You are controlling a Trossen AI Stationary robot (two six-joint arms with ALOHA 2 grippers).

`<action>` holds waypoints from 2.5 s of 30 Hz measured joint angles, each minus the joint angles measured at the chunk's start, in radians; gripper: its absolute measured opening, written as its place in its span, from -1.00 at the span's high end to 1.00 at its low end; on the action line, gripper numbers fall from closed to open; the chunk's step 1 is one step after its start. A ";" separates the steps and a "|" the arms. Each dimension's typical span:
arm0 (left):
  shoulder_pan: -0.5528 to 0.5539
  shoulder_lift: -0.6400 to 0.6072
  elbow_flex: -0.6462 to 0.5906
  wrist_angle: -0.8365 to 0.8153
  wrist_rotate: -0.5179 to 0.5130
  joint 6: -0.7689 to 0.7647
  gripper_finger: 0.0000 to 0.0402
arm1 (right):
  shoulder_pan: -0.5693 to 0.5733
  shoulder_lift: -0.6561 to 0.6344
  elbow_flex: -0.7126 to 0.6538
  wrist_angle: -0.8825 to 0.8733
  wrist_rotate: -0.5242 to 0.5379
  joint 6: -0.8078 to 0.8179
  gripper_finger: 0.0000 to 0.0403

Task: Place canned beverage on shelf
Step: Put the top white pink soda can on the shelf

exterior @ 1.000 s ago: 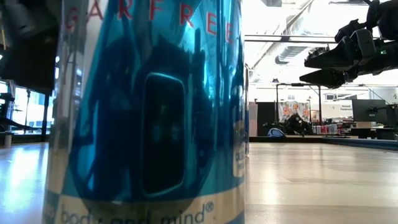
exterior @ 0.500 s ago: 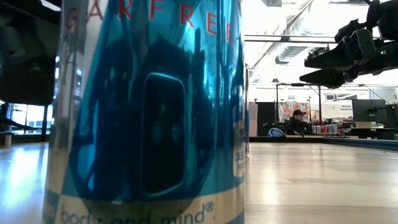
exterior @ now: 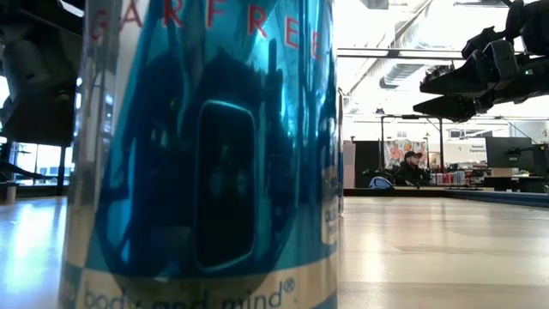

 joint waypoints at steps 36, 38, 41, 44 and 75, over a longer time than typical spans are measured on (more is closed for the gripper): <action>0.038 0.000 0.000 0.026 -0.060 -0.045 -0.91 | 0.000 0.000 0.000 0.000 0.000 0.000 -0.92; 0.038 0.000 0.000 0.026 -0.076 -0.041 -0.91 | 0.000 0.000 0.000 0.000 0.000 0.000 -0.92; 0.039 0.000 0.000 0.023 -0.090 -0.040 -0.91 | 0.000 0.000 0.000 0.000 0.000 0.000 -0.92; 0.040 0.000 0.000 0.015 -0.088 -0.056 -0.91 | 0.000 0.000 0.000 0.000 0.000 0.000 -0.92; 0.035 0.000 0.000 0.013 -0.109 -0.082 -0.91 | 0.000 0.000 0.000 0.000 0.000 0.000 -0.92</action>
